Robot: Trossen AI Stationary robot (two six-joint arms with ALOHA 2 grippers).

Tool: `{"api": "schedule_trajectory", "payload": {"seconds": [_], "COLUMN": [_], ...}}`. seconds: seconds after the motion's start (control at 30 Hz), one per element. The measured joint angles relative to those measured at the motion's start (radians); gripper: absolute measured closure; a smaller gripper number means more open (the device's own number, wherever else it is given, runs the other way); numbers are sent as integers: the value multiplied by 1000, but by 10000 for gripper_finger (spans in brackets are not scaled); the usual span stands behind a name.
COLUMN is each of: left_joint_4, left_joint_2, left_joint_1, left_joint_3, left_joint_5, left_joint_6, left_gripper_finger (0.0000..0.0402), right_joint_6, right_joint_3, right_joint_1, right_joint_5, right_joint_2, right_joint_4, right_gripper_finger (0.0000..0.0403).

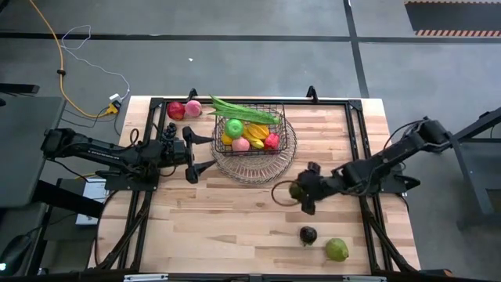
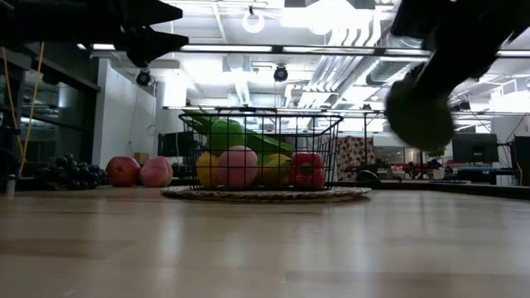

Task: Build produce basket
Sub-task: Put the lime into the wire basket

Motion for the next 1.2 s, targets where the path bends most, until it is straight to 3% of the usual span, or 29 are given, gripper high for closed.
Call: {"api": "schedule_trajectory", "payload": {"seconds": [0.2,0.3,0.4,0.53,0.87,1.2], "left_joint_4": [7,7,7,7,3,8], "left_joint_2": [0,0,0,0,0,0], "left_joint_1": [0,0,-1,0,0,0], "left_joint_3": [0,0,0,0,0,1], "left_joint_5": [16,69,92,61,82,79], "left_joint_6": [-2,-11,-8,-8,-26,-45], "left_gripper_finger": [33,33,33,33,33,33], "right_joint_6": [-233,-376,-496,-599,-607,-655], "right_joint_3": [-241,-263,-233,-169,-141,-140], "right_joint_1": [-181,-256,-321,-388,-449,-488], "right_joint_5": [-140,-180,-226,-241,-293,-250], "right_joint_2": [19,28,28,28,34,232], "right_joint_4": [777,1012,1080,1044,964,1336], "right_gripper_finger": [143,142,142,142,141,141]}}
